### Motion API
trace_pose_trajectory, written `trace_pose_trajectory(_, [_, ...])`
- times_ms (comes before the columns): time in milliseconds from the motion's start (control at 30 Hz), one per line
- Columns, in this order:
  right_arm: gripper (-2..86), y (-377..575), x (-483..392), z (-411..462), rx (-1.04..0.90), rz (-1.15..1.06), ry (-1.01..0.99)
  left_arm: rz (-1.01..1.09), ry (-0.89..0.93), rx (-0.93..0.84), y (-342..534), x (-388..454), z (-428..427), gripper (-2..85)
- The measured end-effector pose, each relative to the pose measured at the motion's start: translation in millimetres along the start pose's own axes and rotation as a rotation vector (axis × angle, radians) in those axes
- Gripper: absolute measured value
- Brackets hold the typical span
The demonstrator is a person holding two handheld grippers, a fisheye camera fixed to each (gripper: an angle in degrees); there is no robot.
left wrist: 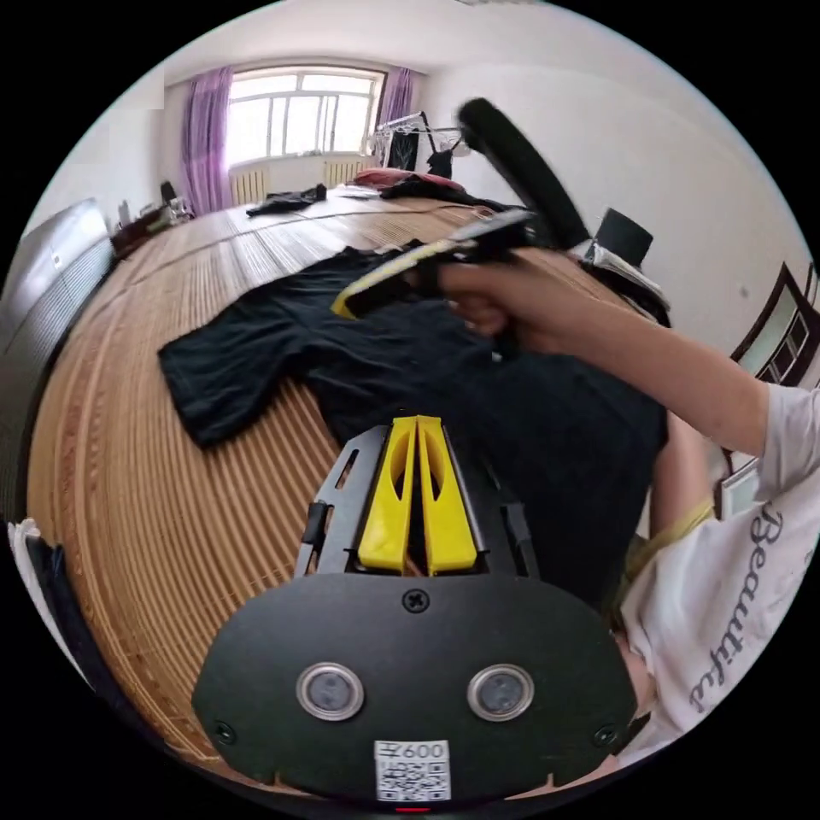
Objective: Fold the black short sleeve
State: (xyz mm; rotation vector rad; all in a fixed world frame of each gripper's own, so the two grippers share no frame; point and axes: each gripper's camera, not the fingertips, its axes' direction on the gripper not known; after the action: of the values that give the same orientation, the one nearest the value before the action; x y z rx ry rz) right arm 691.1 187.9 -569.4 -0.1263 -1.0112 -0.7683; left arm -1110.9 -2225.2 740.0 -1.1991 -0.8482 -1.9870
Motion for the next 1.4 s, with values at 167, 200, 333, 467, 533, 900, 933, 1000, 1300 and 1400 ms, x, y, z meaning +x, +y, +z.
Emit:
trace_pose_trajectory(167, [-0.9, -67.5, 80.4, 139.0, -0.04, 0.036, 0.051, -0.049, 0.085, -0.175, -3.0, -6.5, 10.6, 0.5])
trace_pose_trajectory(200, [-0.9, -72.7, 89.1, 153.3, -0.045, 0.04, 0.059, -0.056, 0.09, -0.172, -2.4, -6.3, 8.3, 0.5])
trace_pose_trajectory(333, [-0.8, -94.1, 152.1, 241.7, -0.09, 0.062, 0.094, -0.039, 0.074, -0.164, -3.2, 6.4, -8.6, 0.5])
trace_pose_trajectory(467, [-0.7, -105.3, 208.7, 279.2, -0.115, 0.159, 0.039, 0.007, 0.041, -0.183, -13.7, 20.8, -20.8, 0.5])
trace_pose_trajectory(533, [-0.6, -104.7, 214.5, 275.1, -0.044, 0.143, -0.032, 0.002, 0.055, -0.188, -19.3, 20.3, -26.2, 0.5])
trace_pose_trajectory(900, [6.9, -164.8, 182.8, 413.7, -0.119, 0.072, -0.195, -0.477, -0.268, 0.563, 36.6, -12.8, -192.4, 0.2])
trace_pose_trajectory(933, [7.1, -172.8, 185.7, 436.5, -0.152, 0.084, -0.172, -0.487, -0.325, 0.62, 43.9, -5.9, -208.3, 0.3])
trace_pose_trajectory(1000, [6.7, -182.5, 190.6, 457.4, -0.155, 0.097, -0.13, -0.485, -0.383, 0.654, 48.7, 2.0, -221.5, 0.3])
trace_pose_trajectory(1300, [4.4, -216.9, 163.8, 510.9, -0.24, -0.071, 0.11, -0.43, -0.428, 0.614, 26.3, 35.5, -210.2, 0.2])
trace_pose_trajectory(1400, [3.6, -233.7, 155.4, 522.7, -0.29, -0.096, 0.161, -0.406, -0.436, 0.62, 22.0, 47.8, -207.1, 0.2])
